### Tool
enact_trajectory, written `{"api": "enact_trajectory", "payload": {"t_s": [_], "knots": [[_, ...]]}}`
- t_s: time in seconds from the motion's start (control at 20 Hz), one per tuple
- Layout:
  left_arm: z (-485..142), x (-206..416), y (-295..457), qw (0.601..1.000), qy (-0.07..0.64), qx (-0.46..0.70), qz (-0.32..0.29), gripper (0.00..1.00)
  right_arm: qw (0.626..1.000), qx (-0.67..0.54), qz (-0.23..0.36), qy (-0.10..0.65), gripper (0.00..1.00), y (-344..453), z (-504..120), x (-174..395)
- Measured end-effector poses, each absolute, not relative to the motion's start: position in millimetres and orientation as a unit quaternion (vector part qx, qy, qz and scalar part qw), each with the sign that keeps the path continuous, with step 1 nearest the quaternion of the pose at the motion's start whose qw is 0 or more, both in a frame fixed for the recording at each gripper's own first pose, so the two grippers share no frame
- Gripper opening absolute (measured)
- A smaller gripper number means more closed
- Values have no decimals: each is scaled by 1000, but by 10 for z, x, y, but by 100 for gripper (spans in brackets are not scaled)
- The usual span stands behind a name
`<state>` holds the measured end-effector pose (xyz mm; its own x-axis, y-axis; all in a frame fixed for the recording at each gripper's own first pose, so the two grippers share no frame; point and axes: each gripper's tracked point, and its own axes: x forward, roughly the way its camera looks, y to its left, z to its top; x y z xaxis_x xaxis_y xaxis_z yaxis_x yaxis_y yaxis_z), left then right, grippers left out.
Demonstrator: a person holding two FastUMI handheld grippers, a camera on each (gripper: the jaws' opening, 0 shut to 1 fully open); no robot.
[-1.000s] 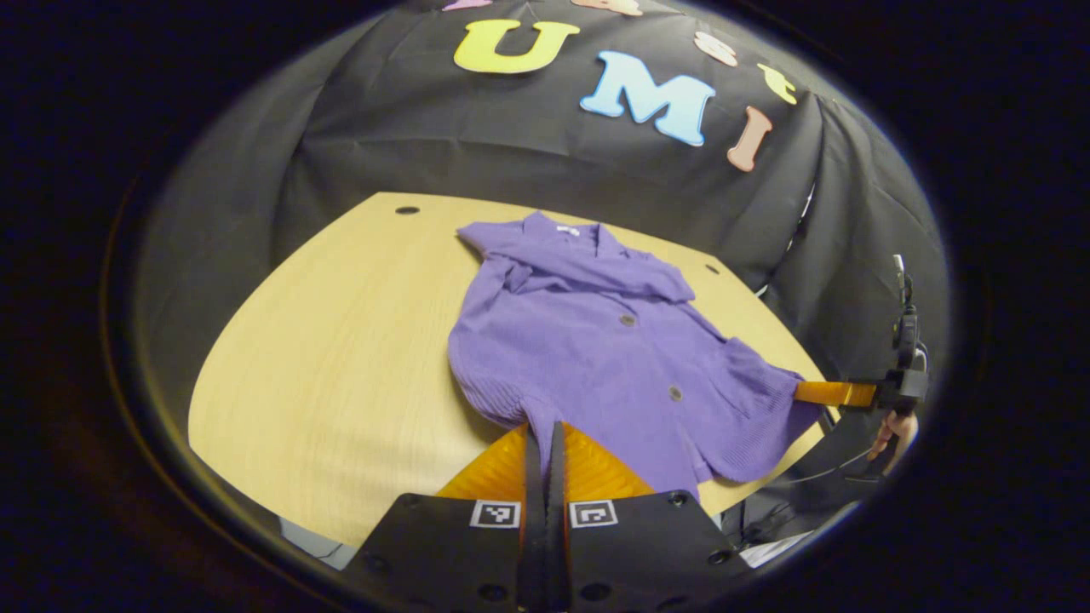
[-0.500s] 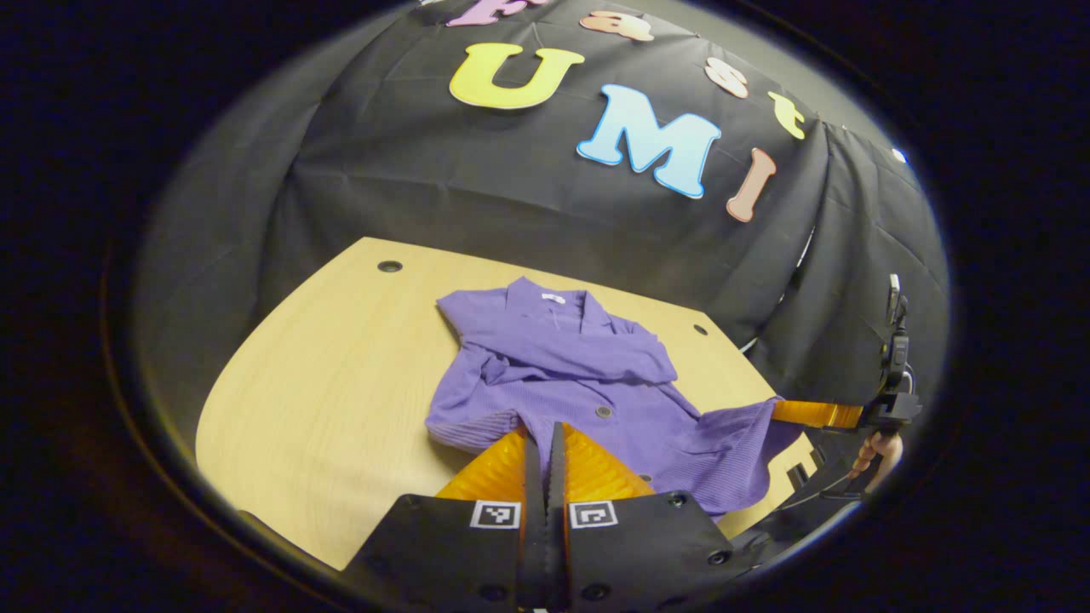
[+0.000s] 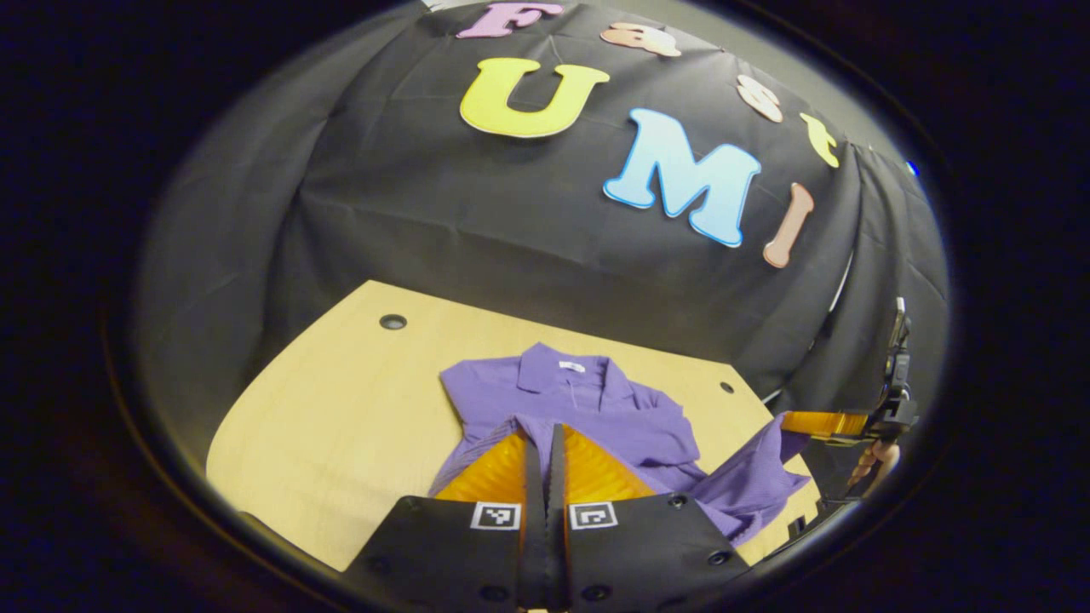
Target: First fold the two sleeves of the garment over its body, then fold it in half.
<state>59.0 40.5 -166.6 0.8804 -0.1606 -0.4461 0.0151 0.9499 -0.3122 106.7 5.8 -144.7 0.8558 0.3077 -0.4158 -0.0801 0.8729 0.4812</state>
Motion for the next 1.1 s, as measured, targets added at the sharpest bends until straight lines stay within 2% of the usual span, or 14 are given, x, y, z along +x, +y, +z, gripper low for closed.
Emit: {"api": "enact_trajectory", "payload": {"t_s": [0.65,1.1], "knots": [[-1789,2321,583,967,219,-128,0,6,931,233,133,247,2,104,-1445,2712],[-2258,2896,843,969,216,-102,60,6,941,190,112,257,2,75,-1864,3308]]}}
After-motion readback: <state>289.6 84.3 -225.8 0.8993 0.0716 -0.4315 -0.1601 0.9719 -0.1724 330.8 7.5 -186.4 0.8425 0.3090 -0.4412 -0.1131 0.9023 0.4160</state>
